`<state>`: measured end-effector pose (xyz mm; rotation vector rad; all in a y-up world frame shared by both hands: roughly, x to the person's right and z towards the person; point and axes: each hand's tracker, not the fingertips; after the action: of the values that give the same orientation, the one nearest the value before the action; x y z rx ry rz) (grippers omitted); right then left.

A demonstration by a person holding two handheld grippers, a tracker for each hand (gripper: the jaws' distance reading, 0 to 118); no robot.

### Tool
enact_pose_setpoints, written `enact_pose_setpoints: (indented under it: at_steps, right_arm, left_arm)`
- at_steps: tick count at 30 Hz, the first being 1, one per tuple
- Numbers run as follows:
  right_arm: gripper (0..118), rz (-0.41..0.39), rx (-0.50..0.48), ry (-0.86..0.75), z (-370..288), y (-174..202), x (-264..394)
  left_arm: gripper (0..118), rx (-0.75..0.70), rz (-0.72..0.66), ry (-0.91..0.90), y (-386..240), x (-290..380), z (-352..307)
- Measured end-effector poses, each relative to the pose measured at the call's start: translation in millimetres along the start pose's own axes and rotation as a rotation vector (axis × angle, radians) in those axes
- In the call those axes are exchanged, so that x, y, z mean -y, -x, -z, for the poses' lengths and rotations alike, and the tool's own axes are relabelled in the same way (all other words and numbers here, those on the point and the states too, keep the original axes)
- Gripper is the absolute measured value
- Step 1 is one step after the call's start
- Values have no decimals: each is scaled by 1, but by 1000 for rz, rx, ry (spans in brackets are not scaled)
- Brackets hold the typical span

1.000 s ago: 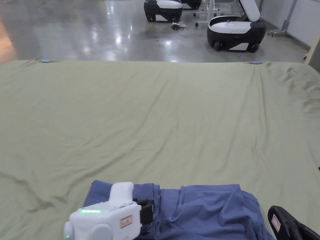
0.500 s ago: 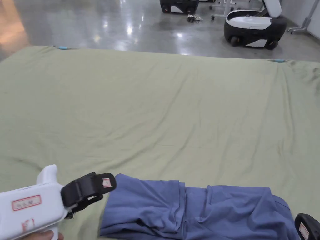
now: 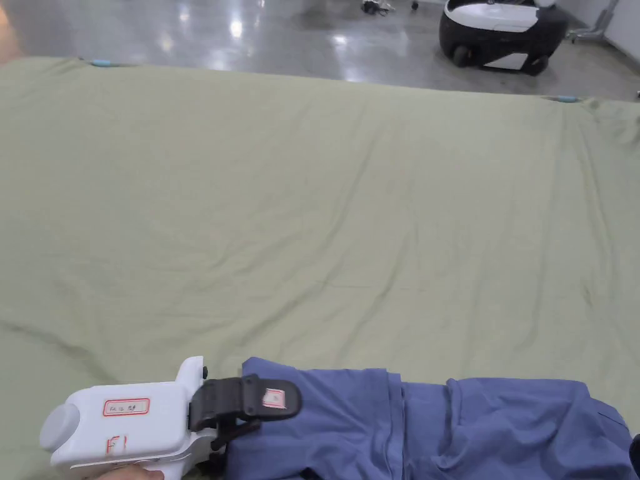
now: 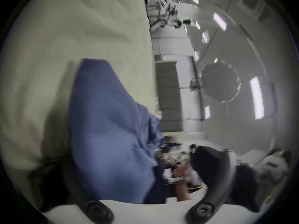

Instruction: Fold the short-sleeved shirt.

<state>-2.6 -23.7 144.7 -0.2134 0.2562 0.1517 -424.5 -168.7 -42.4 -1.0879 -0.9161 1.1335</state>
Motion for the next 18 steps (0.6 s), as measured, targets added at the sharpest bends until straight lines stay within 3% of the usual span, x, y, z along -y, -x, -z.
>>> enact_pose_setpoints:
  at_steps: [1,3,4,5,9,11,14,18]
  right_arm:
    - [0,5,7,-3,-1,0,0]
    - [0,9,21,-14,-3,-1,2]
    - [0,9,20,-18,-4,-2,2]
    - [0,9,18,-18,-5,-3,2]
    - [0,26,14,-22,-8,-8,3]
    - [0,48,9,-43,-12,-12,4]
    - [0,89,-1,-83,-21,-20,6]
    - [0,138,-14,-125,-29,-30,9]
  left_arm:
    - [11,-93,35,-10,-6,-1,3]
    - [10,-358,3,-74,2,1,14]
    - [11,-226,-11,-56,24,-10,-19]
    - [10,-186,-57,-112,18,-10,-25]
    - [10,-400,48,-276,-21,12,-56]
    - [10,-441,58,-325,-37,19,-83]
    - [10,-707,194,-359,-58,26,-108]
    - [10,-759,193,-403,-93,40,-91]
